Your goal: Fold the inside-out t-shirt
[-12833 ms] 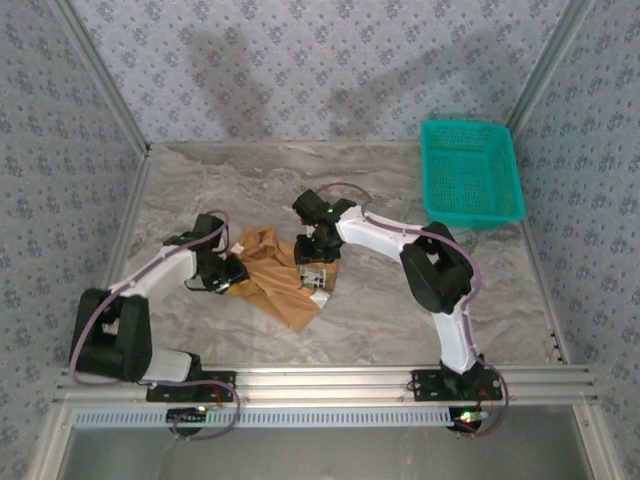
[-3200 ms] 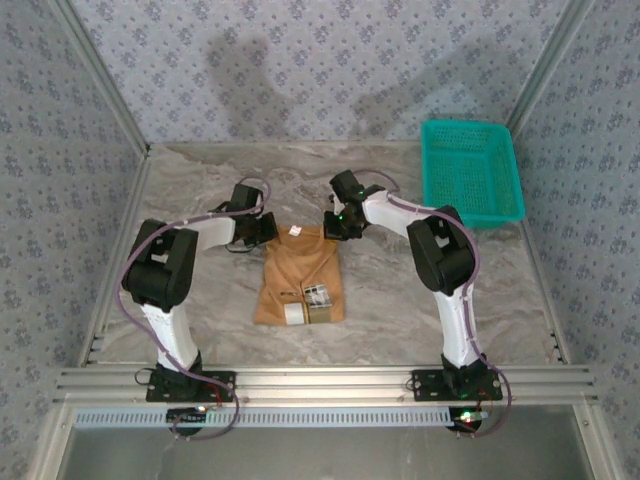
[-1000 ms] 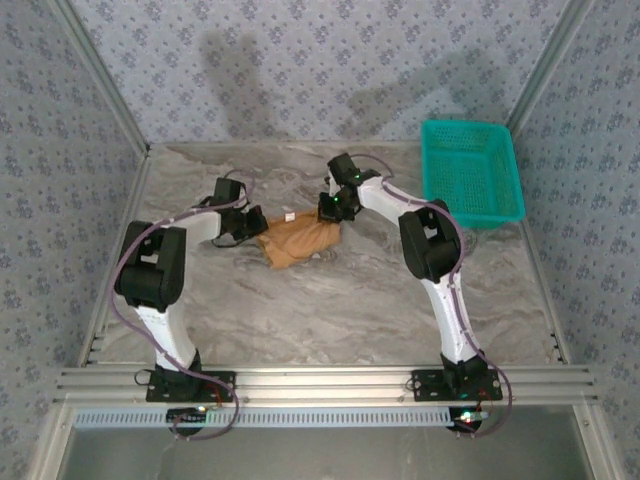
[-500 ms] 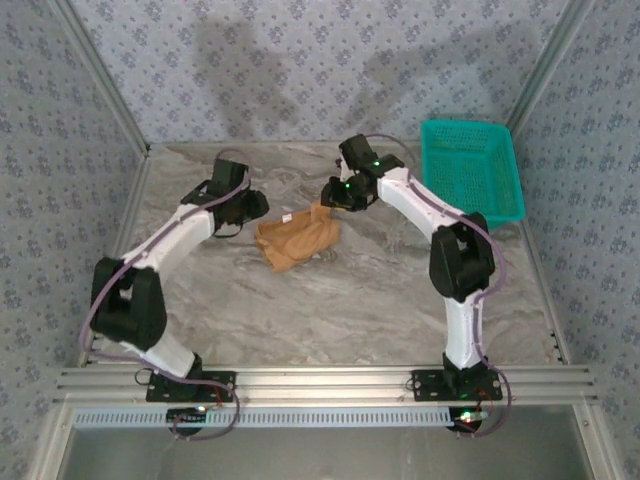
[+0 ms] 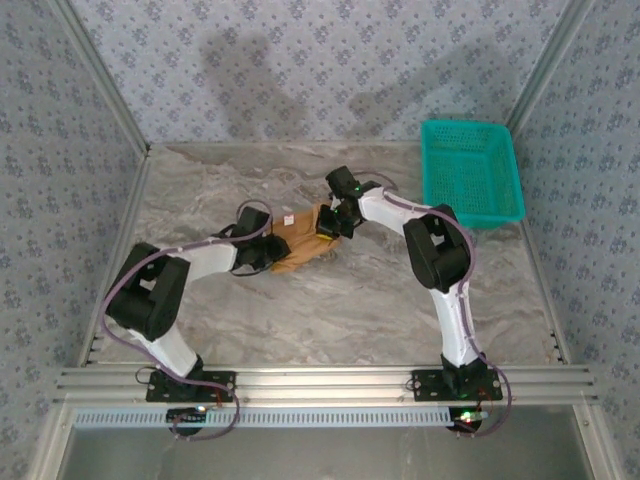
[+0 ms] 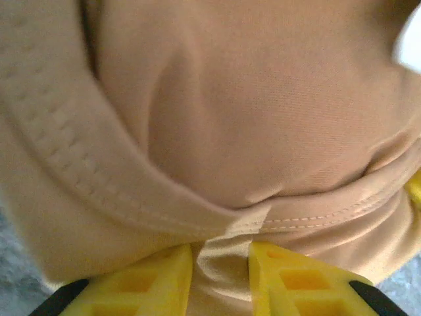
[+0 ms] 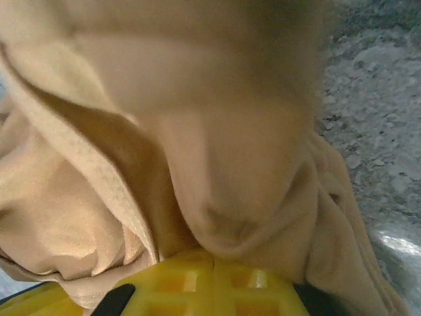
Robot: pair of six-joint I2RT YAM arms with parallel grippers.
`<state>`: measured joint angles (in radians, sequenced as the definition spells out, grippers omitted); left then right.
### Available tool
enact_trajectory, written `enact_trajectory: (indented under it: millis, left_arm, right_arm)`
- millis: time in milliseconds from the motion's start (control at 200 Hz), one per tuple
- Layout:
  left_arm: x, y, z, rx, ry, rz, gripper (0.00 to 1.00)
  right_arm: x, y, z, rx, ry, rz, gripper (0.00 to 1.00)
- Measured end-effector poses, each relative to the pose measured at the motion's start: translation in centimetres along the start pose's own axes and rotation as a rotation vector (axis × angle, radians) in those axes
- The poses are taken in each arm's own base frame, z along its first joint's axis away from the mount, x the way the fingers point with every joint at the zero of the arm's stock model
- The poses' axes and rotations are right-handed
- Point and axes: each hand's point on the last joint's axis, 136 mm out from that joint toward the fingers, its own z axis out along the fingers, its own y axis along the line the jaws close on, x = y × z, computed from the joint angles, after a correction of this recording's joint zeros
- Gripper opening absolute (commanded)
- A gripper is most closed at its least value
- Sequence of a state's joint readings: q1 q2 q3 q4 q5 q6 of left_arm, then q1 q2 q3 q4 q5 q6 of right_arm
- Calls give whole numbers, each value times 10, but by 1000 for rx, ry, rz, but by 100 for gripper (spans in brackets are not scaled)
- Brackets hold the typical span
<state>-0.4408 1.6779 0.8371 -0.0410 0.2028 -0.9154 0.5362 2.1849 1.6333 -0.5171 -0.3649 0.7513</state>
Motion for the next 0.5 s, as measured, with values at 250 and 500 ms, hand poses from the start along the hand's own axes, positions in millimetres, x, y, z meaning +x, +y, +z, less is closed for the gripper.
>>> enact_trajectory:
  millis: [250, 500]
  left_arm:
    - [-44, 44, -4, -76, 20, -13, 29]
    - [-49, 39, 2, -170, 158, 5, 29]
  right_arm:
    - [5, -4, -4, -5, -43, 15, 0]
    - [-3, 0, -3, 24, -68, 21, 6]
